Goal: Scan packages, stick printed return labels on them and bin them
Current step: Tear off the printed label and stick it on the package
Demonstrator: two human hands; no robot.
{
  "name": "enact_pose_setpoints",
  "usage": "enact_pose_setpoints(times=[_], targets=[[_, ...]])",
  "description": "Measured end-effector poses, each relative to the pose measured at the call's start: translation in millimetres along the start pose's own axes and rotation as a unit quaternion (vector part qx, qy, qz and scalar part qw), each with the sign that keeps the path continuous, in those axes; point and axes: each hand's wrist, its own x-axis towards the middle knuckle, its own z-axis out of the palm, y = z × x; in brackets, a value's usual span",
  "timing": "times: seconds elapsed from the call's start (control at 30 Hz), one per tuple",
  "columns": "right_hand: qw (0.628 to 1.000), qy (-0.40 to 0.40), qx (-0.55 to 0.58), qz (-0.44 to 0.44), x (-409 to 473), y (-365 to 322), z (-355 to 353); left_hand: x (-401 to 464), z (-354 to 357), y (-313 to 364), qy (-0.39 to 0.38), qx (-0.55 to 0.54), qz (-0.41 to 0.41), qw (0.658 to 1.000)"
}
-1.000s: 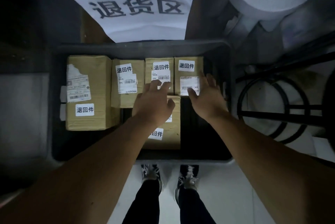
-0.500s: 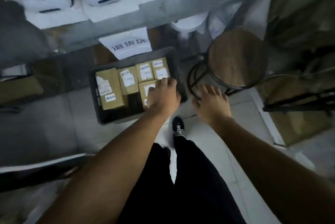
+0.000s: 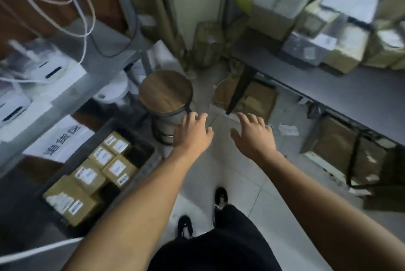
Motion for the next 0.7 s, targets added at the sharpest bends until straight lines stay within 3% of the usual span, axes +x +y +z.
enact_pose_setpoints(times=[0.3,0.7], targets=[[0.986,0.122,0.076,0.088,-10.8,171.5,-96.3,45.5,-4.7,207.0,0.042,0.008,0.097,0.994],[0.971,0.166,0.102,0.138,9.8,367.7,-187.7,101.7,7.2,422.7,0.052,0.010,0.160,0.986]])
